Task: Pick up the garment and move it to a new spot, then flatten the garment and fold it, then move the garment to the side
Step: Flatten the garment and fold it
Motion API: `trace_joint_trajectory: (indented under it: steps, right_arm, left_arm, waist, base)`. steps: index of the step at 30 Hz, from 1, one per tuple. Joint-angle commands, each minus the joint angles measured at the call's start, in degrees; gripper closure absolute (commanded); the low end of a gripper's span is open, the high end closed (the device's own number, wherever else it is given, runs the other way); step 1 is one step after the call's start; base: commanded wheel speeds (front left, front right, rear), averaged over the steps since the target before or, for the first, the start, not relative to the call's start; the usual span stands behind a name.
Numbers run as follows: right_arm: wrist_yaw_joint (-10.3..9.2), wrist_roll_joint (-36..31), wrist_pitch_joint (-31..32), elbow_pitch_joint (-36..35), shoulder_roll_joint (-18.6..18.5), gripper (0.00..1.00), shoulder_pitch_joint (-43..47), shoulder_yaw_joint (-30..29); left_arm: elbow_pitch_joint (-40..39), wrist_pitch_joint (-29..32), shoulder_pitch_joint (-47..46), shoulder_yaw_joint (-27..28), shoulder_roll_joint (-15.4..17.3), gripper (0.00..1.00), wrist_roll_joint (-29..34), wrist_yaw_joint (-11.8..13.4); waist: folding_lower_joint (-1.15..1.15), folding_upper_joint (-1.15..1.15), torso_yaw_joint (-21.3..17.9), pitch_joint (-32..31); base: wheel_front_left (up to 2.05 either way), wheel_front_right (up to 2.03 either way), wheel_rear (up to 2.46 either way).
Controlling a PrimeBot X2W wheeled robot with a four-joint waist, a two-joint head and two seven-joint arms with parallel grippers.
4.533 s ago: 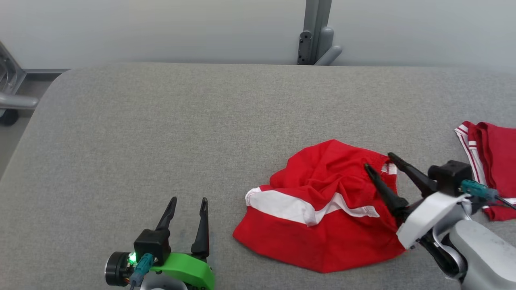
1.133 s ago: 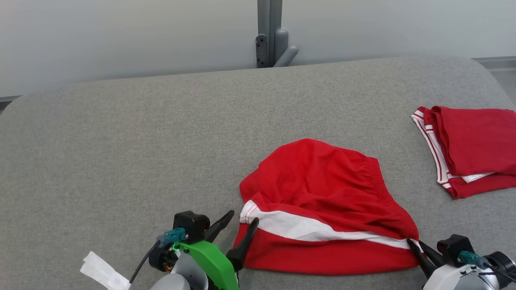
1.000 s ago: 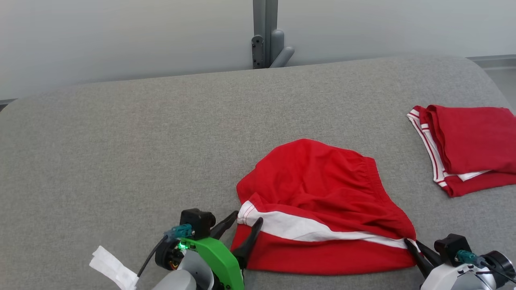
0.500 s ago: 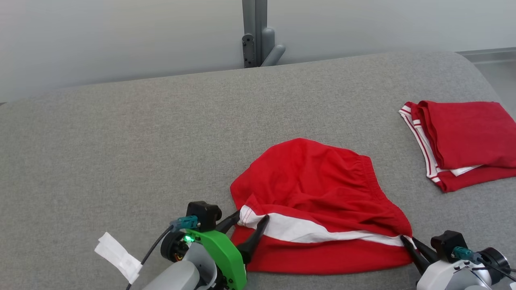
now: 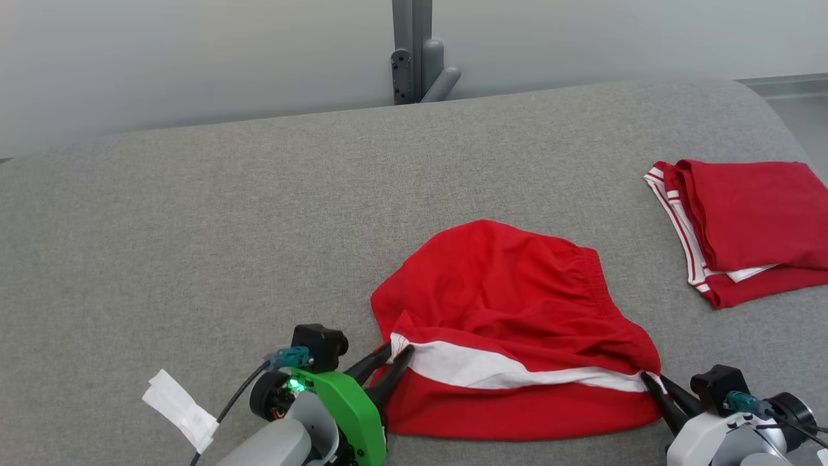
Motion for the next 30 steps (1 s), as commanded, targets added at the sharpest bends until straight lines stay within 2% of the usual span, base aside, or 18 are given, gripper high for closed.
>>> trace_joint_trajectory:
  steps: [1,4,7,12,18,21,24,26,30]
  right_arm:
    - [-0.07,-0.2,-0.2,-0.2,0.1,1.0,-0.7,-0.2]
    - [-0.07,-0.3,-0.2,-0.7,0.1,1.0,-0.8,-0.5]
    - [-0.07,0.0,-0.2,-1.6,0.2,1.0,-0.6,-1.2]
    - [-0.07,3.3,-0.2,-5.3,0.9,1.0,0.5,-3.2]
    - [-0.07,9.5,-0.2,-13.7,0.2,1.0,1.9,-5.1]
    - [-0.07,11.7,-0.2,-18.7,-0.5,1.0,2.6,-5.8]
    - [-0.07,14.1,0.2,-23.8,-2.0,1.0,3.5,-5.7]
    - [-0.07,14.7,0.8,-25.5,-2.8,1.0,3.7,-5.5]
    - [-0.06,17.5,2.9,-33.3,-5.1,1.0,4.7,-7.3]
  left_arm:
    - [0.3,-0.3,-0.8,-0.2,0.0,0.67,-0.5,-0.1]
    - [1.5,-0.6,-1.3,-0.5,0.0,0.81,-1.0,-0.1]
    - [2.9,-1.4,-1.7,-0.3,-0.3,1.0,-1.2,-0.1]
    - [4.0,-4.3,-1.8,0.5,-0.9,1.0,-1.4,-0.1]
    - [1.8,-7.8,0.2,4.5,-0.8,1.0,-1.2,0.6]
    - [-1.3,-8.2,1.8,7.9,-0.3,1.0,-0.3,1.5]
    - [-6.9,-8.2,4.4,13.7,-0.4,1.0,1.1,2.4]
    - [-8.8,-8.2,5.6,15.6,-0.4,1.0,1.7,2.4]
    - [-16.3,-8.2,9.3,22.1,-0.6,1.0,4.2,3.0]
  waist:
    - [0.0,0.0,-0.1,0.1]
    - [0.0,0.0,-0.2,0.2]
    - [0.0,0.0,-0.4,0.2]
    - [0.0,0.0,-0.4,0.2]
    - [0.0,0.0,-0.3,-0.6]
    - [0.0,0.0,-0.1,-1.2]
    - [0.0,0.0,0.1,-2.0]
    - [0.0,0.0,0.1,-2.2]
    - [0.0,0.0,0.2,-3.4]
  base:
    - [0.0,0.0,0.0]
    - [0.0,0.0,0.0]
    - [0.0,0.0,0.0]
    - [0.0,0.0,0.0]
    - [0.0,0.0,0.0]
    - [0.0,0.0,0.0]
    - [0.0,0.0,0.0]
    - [0.0,0.0,0.0]
    - [0.0,0.0,0.0]
